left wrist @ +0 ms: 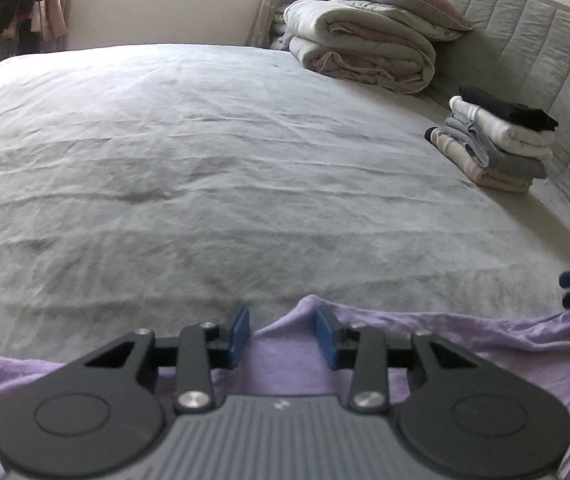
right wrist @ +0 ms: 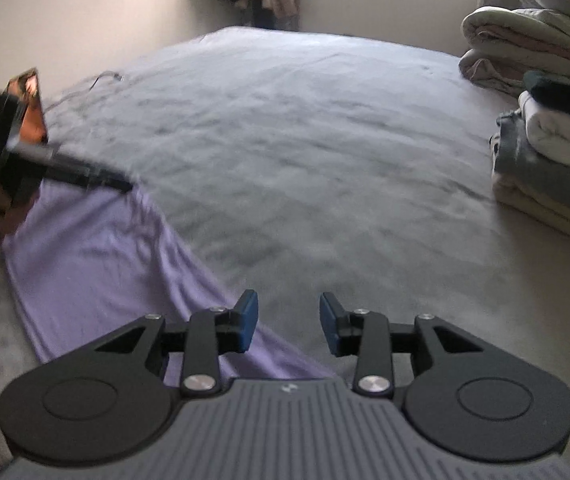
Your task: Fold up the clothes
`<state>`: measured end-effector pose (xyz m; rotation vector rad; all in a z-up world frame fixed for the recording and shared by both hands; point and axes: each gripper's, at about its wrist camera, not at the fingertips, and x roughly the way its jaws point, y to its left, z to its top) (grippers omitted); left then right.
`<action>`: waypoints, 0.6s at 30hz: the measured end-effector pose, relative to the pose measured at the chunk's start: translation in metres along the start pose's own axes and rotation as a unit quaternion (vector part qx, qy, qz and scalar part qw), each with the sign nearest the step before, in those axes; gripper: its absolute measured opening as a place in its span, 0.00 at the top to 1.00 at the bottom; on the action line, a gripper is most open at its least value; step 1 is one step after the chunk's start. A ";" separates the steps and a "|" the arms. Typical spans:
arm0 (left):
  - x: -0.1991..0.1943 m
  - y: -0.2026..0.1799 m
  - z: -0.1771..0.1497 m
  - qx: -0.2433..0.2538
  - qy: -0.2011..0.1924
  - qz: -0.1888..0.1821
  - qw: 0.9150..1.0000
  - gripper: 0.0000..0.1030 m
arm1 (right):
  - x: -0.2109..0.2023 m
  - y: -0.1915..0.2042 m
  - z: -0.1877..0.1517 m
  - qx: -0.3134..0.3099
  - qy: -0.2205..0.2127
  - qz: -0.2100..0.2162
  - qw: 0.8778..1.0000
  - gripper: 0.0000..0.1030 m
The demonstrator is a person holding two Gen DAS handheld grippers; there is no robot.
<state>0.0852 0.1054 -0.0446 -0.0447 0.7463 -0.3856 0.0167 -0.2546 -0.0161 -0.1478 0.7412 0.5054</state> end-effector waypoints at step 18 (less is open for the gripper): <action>-0.005 -0.011 -0.009 0.012 -0.039 0.010 0.999 0.97 | 0.004 0.010 -0.038 0.010 -0.018 -0.068 0.997 0.97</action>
